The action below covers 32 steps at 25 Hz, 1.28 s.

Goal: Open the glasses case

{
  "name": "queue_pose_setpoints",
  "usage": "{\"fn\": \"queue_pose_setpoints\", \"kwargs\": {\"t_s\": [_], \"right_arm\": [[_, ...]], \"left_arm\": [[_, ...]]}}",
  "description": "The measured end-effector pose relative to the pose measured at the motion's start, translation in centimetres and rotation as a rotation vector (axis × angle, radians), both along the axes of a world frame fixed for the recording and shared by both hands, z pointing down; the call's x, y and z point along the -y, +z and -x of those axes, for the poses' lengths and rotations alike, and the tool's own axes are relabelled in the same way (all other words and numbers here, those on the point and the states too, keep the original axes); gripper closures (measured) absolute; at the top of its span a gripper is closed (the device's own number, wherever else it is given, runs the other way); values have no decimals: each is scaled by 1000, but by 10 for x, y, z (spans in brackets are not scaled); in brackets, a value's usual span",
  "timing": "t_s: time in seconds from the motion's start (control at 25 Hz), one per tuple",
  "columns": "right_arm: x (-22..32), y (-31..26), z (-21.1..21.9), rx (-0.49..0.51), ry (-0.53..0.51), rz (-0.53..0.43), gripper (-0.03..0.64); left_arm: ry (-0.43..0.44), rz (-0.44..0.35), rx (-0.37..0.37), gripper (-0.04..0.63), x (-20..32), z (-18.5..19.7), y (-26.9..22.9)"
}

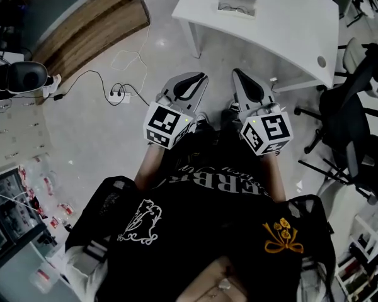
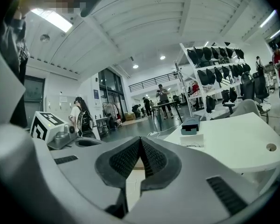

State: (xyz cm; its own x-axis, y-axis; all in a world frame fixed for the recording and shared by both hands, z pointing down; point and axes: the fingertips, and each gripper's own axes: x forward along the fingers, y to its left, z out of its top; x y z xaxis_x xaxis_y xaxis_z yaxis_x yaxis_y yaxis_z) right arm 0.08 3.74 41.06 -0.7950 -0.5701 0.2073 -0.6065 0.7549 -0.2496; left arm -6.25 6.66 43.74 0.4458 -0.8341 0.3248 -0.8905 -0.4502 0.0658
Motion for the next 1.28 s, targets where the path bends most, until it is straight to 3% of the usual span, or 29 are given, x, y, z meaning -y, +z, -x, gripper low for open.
{"fn": "queue_pose_setpoints", "kwargs": {"t_s": [0.36, 1.28], "right_arm": [[-14, -8, 10, -1, 6, 3, 603], [-20, -2, 9, -46, -12, 11, 603]], "left_arm": [[18, -24, -12, 554, -11, 12, -8], [53, -55, -14, 554, -16, -3, -17]]}}
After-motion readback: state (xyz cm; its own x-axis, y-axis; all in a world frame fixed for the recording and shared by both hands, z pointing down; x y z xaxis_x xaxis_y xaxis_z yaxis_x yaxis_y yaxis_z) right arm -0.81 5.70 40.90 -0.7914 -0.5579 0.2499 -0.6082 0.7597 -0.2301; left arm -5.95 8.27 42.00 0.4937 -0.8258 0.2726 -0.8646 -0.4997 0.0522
